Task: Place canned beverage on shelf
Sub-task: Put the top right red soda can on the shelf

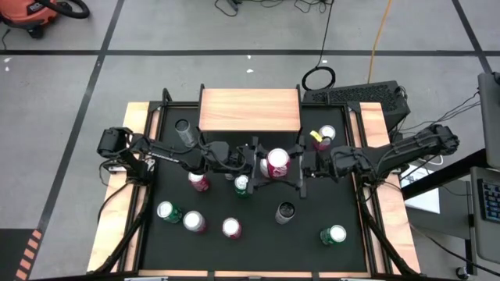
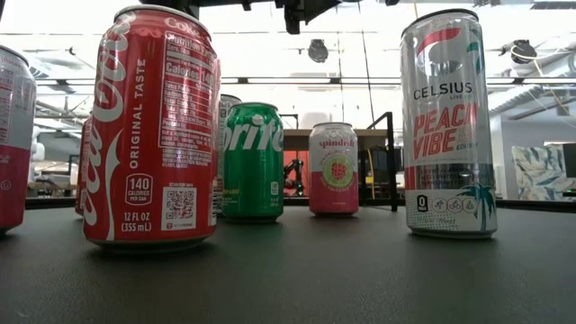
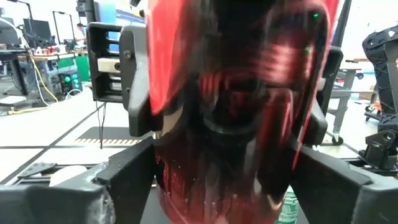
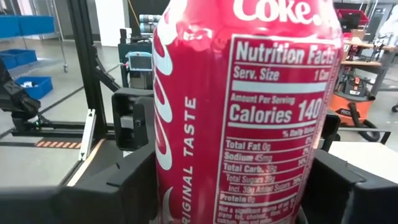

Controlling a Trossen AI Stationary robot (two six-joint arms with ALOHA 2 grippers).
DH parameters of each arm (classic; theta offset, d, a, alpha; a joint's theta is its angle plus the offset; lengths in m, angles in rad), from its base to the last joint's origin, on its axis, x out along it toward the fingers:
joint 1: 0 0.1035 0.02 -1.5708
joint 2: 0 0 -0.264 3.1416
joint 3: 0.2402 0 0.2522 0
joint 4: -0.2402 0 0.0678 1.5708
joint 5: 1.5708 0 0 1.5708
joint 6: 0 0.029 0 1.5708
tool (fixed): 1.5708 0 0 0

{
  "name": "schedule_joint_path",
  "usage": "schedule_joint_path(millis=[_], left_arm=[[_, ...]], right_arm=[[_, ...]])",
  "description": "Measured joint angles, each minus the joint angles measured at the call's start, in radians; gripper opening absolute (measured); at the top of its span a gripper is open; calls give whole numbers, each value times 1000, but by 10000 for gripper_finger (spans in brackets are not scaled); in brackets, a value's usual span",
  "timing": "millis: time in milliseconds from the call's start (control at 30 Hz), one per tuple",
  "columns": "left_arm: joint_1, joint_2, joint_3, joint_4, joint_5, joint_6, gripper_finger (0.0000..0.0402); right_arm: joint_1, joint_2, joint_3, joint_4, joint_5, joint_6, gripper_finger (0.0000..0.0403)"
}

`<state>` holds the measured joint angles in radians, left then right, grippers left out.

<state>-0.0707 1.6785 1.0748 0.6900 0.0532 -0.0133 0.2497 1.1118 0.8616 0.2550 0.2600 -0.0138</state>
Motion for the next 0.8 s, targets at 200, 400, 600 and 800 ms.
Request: schedule_joint_path(millis=[200,400,600,800], left_arm=[[-2,-11,0,-37,0,0,374],[-6,-48,0,-110,0,-4,385],[-11,-108,0,-209,0,-12,386],[-22,-206,0,-333,-6,-58,386]], right_arm=[[0,0,0,-14,-3,-4,280],[0,-14,0,-41,-2,-11,280],[0,-33,0,-88,1,-28,279],[1,-34,0,-194,0,27,279]])
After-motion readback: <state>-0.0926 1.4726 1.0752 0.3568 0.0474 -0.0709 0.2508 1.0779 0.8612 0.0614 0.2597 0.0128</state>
